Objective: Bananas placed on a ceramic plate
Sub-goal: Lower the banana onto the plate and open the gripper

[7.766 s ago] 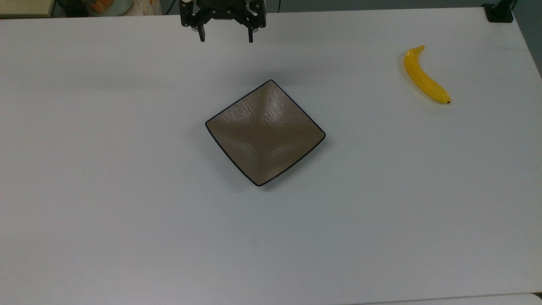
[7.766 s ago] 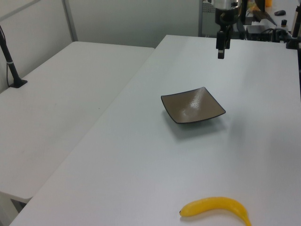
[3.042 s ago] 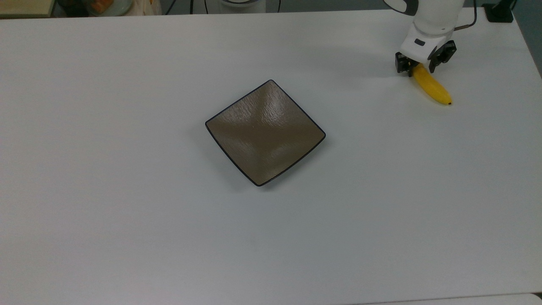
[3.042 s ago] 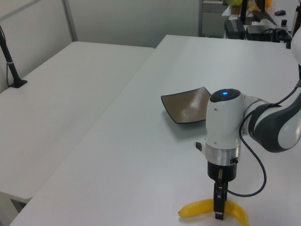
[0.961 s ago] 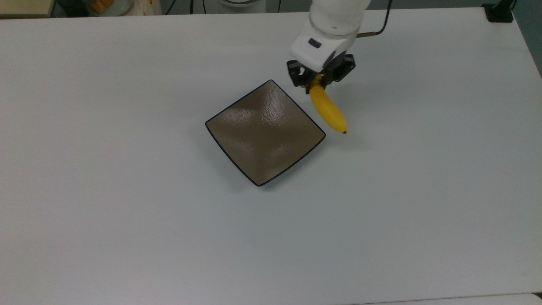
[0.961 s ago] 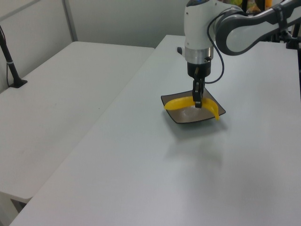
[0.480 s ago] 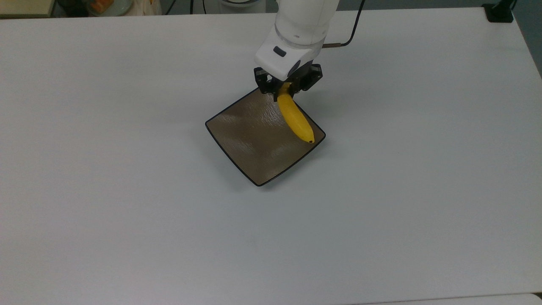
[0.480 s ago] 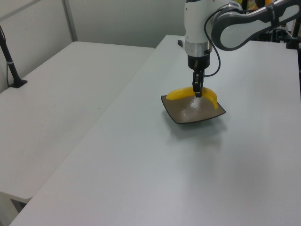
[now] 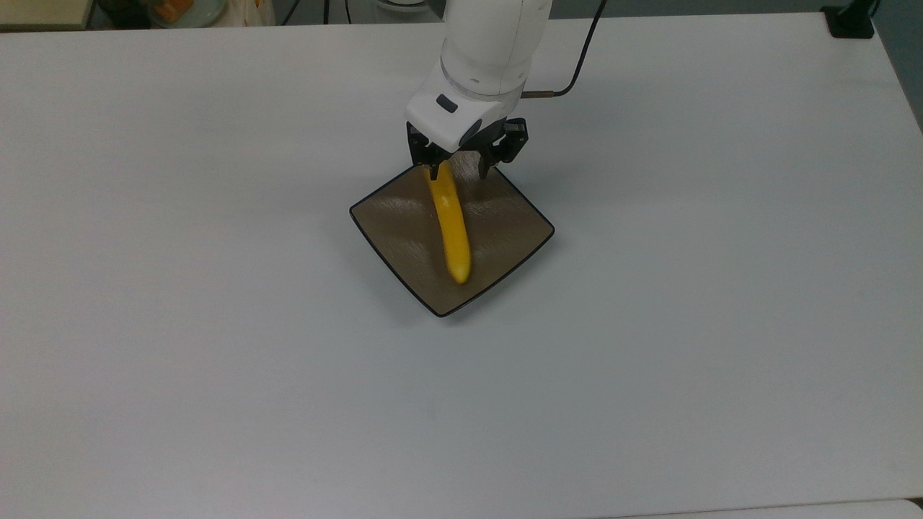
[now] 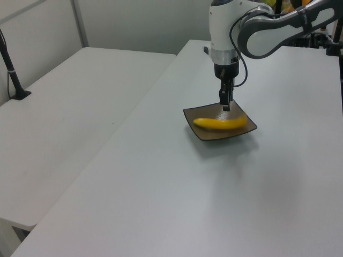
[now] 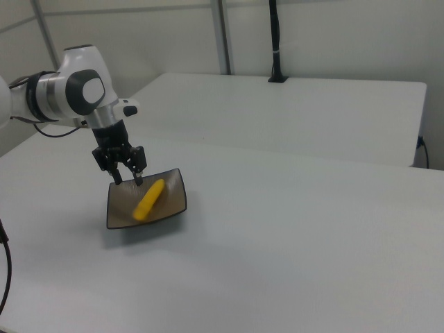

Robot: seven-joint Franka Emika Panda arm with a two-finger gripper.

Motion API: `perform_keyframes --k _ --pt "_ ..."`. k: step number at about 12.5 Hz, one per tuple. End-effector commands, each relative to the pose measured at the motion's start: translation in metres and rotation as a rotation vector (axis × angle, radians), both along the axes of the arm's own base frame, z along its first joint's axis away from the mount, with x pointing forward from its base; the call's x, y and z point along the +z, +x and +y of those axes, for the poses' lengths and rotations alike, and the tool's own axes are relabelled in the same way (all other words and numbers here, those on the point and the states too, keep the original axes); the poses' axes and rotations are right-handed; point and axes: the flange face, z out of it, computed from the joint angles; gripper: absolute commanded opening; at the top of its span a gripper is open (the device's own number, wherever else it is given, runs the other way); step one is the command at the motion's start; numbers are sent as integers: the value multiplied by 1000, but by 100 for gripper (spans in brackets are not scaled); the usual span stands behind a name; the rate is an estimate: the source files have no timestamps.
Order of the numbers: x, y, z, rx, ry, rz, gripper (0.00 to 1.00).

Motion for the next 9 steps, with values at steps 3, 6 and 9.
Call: perform_keyframes --k 3,6,9 --pt "16 -4 -1 -18 -15 -4 100" --pt "40 -18 -7 -20 -26 26 100" --pt "78 -31 -27 -37 -10 19 100"
